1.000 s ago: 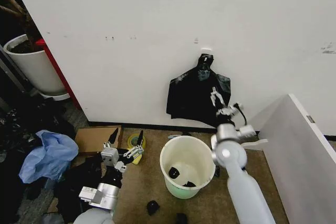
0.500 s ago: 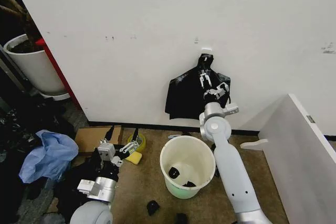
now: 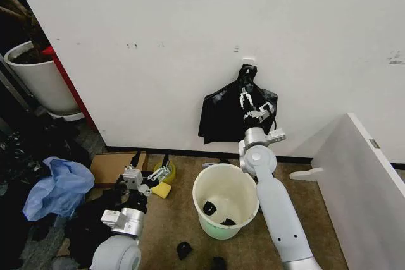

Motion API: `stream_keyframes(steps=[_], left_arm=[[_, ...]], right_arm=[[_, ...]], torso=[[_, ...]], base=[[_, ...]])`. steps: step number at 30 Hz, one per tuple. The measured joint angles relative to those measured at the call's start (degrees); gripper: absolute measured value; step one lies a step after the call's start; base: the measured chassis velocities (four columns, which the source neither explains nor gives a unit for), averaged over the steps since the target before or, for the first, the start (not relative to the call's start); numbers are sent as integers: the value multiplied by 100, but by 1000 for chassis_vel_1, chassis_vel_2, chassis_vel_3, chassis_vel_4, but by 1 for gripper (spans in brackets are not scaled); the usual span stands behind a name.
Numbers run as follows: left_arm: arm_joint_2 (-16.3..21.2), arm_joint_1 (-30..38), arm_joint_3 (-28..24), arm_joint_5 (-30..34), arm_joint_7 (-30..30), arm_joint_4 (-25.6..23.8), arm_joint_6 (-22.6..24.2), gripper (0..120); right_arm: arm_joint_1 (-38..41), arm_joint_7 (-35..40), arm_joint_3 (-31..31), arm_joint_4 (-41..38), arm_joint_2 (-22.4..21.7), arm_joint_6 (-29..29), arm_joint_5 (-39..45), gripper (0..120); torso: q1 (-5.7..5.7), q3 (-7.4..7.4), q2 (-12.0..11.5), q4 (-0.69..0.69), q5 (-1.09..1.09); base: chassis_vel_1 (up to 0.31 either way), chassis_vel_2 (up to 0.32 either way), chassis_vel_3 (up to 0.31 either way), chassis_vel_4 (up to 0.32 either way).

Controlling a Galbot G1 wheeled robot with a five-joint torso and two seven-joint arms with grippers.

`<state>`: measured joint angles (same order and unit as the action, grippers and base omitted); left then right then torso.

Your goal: Place the garbage bag over the trash bin.

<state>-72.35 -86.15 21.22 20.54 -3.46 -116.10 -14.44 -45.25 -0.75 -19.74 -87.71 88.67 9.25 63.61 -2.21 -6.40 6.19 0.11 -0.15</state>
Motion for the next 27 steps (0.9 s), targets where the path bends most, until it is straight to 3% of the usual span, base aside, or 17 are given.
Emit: stream_keyframes(steps=[12, 23, 27], left_arm=[[-67, -2, -56, -97, -6, 19, 3, 100], [-91, -82, -69, -125, -30, 0, -50, 100], [-89, -97, -69, -125, -85, 28, -76, 100]], right_arm=[[-253, -175, 49, -137, -95, 216, -266, 1], [-802, -262, 129, -435, -232, 366, -526, 0], [-1284, -400, 219, -744, -466, 443, -827, 0]], torso=[[0, 0, 0, 0, 0], [0, 0, 0, -1, 0], [0, 0, 0, 0, 0]], base=[[0, 0, 0, 0], [0, 0, 0, 0], [0, 0, 0, 0]])
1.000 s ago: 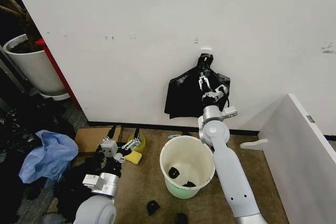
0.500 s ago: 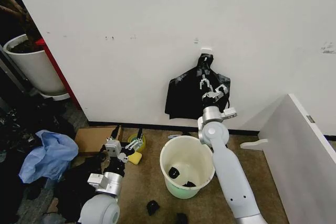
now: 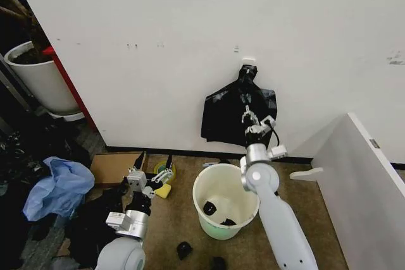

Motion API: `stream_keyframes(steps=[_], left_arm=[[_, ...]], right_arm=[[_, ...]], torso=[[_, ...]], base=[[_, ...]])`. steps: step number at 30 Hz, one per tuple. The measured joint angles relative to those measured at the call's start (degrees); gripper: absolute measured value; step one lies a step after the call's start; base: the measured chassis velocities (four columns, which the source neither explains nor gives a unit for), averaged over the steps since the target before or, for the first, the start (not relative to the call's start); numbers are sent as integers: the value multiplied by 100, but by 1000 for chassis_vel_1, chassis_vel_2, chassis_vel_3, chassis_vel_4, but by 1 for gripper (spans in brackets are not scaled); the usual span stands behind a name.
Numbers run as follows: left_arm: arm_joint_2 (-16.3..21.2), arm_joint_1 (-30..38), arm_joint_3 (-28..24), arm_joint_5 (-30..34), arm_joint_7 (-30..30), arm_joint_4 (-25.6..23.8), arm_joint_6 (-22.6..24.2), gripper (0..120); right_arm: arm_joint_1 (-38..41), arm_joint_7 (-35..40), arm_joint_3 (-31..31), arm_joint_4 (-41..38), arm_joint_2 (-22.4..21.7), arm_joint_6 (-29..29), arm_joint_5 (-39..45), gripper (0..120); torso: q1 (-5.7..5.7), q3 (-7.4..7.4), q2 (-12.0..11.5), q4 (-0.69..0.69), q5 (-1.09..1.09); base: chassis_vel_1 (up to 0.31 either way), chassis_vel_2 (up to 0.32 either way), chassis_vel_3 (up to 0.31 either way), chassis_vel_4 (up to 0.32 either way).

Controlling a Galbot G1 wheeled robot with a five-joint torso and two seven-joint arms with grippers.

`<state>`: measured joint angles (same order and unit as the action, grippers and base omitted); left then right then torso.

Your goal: Place the garbage bag over the trash bin.

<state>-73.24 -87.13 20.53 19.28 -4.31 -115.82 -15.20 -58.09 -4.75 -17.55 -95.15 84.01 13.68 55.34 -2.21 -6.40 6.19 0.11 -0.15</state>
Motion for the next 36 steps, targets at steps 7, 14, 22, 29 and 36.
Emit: stream_keyframes(steps=[7, 14, 22, 29, 36], left_arm=[[-22, 39, -33, 7, -14, 13, -8, 100], [-34, 125, -79, 7, -14, 65, -10, 100], [-30, 310, -97, 71, -13, 138, 5, 100], [-37, 414, -109, 104, -9, 211, 18, 100], [-25, 435, -112, 111, -1, 209, 24, 100]], right_arm=[[-848, -237, 60, -463, -354, 112, -692, 0], [-1603, -275, 5, -501, -652, 265, -1833, 0], [-2206, -277, 37, -386, -958, 479, -2727, 0], [-2500, -369, 35, -234, -1109, 765, -3187, 0], [-2654, -689, -34, -117, -1166, 1162, -3844, 0]], torso=[[0, 0, 0, 1, 0], [0, 1, 0, 1, 0], [0, 1, 0, 0, 0], [0, 0, 0, 0, 0], [0, 0, 0, 0, 1]], base=[[0, 0, 0, 0], [0, 0, 0, 0], [0, 0, 0, 0], [0, 0, 0, 0], [0, 0, 0, 0]])
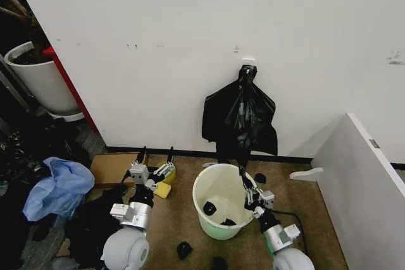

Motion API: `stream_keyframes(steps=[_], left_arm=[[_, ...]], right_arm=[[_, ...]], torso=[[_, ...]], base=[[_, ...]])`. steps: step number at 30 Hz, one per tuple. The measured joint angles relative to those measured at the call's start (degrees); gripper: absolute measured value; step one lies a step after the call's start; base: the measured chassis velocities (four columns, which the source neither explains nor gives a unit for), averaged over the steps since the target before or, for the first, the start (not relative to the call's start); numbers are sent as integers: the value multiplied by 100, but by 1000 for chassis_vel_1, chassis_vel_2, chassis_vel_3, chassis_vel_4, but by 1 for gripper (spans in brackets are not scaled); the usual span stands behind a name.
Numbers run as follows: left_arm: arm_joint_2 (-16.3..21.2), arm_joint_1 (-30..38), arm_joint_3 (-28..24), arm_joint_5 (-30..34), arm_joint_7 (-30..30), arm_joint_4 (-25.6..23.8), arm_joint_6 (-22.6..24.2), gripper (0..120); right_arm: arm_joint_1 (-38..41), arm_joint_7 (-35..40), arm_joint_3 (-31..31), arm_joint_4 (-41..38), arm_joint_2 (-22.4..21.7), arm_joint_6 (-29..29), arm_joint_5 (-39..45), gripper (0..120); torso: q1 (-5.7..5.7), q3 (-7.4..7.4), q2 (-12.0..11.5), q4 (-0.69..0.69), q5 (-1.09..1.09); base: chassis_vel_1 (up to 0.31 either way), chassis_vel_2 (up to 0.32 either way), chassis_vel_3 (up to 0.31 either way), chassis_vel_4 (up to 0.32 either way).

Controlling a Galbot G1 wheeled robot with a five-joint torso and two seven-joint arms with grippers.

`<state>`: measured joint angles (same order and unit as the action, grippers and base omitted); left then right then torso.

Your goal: Place the garbage bag over the trash bin.

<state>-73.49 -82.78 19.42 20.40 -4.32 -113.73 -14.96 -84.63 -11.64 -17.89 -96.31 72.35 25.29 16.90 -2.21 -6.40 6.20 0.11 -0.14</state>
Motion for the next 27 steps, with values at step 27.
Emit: stream_keyframes(steps=[27], left_arm=[[-61, -156, 57, -130, 5, -176, 33, 100]], right_arm=[[110, -2009, -1072, -407, -233, 1190, -39, 41]], torso=[[0, 0, 0, 0, 0]], base=[[0, 0, 0, 0]])
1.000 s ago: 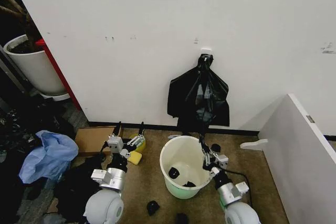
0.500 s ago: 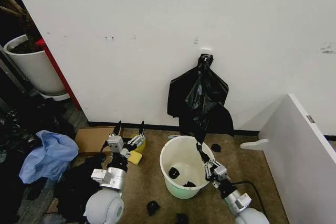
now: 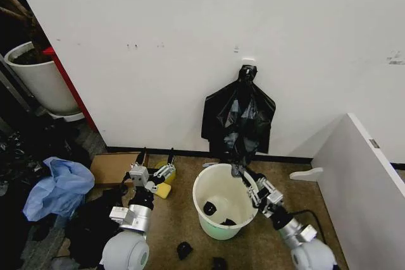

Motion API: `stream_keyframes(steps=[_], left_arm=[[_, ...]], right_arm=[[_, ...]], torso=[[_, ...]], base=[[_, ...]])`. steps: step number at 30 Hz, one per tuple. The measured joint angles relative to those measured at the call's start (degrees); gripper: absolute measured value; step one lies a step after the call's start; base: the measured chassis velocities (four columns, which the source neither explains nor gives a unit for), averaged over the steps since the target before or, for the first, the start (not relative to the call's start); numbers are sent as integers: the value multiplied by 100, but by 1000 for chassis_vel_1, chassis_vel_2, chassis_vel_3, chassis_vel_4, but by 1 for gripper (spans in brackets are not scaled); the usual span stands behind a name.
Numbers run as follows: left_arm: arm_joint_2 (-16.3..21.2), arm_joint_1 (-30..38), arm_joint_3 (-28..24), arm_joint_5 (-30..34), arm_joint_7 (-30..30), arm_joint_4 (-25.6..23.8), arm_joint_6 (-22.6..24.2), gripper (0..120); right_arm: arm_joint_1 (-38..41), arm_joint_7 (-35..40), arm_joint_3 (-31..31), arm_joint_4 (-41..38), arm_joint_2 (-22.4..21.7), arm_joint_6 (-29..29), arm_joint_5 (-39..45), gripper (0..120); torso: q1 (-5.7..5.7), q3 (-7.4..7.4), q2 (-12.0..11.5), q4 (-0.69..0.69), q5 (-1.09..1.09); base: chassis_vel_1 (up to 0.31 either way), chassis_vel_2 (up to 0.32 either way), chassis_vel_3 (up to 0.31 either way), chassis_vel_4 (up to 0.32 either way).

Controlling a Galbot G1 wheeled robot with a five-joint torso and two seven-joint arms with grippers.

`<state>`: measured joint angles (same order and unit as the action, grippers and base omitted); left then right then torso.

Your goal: Place the garbage bag over the trash bin.

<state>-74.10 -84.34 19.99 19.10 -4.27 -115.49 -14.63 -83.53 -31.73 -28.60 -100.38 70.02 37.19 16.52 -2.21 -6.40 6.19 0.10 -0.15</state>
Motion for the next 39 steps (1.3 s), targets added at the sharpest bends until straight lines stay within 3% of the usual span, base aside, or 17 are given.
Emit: stream_keyframes(steps=[4, 6, 8, 12, 16, 18, 27, 33, 39], left_arm=[[7, 44, 15, 15, -3, 46, 4, 100], [4, 74, 10, 15, -4, 82, 6, 100], [-13, 119, -15, 10, -4, 139, 11, 100], [-18, 147, -21, 5, -7, 188, 27, 100], [13, 187, -8, -8, -17, 258, 88, 100], [13, 189, -7, -8, -17, 259, 90, 100], [-1, 260, 18, -13, -41, 323, 154, 100], [-14, 277, 21, -12, -61, 369, 142, 100], [-12, 278, 14, -8, -75, 398, 116, 100]], right_arm=[[-169, 87, -108, -216, -67, 90, -99, 53], [-193, 805, -64, -286, -69, 66, -526, 59], [-49, 1987, 74, -254, -28, -150, -1325, 70], [309, 2886, 255, -39, 48, -467, -2119, 81], [846, 3133, 664, 98, 21, -1064, -2681, 97], [876, 3139, 688, 107, 16, -1101, -2706, 98], [1919, 3591, 1473, 629, 22, -2472, -3894, 100], [2091, 3807, 1446, 758, 160, -2841, -4753, 100], [1961, 4177, 1410, 748, 190, -3386, -5134, 81]], torso=[[0, 0, 0, 2, 1], [-1, 0, 0, 2, 0], [-1, 0, 0, 2, 1], [-1, 0, 0, 0, -1], [-1, 0, 0, 1, 1], [-1, -1, 0, 1, 1], [-1, -1, 0, 0, 1], [-1, 0, 0, 0, 0], [0, 0, 0, 1, 0]], base=[[0, 0, 0, 0], [0, 0, 0, 0], [0, 0, 0, 0], [0, 0, 0, 0], [0, 0, 0, 0], [0, 0, 0, 0], [0, 0, 0, 0], [0, 0, 0, 0], [0, 0, 0, 0]])
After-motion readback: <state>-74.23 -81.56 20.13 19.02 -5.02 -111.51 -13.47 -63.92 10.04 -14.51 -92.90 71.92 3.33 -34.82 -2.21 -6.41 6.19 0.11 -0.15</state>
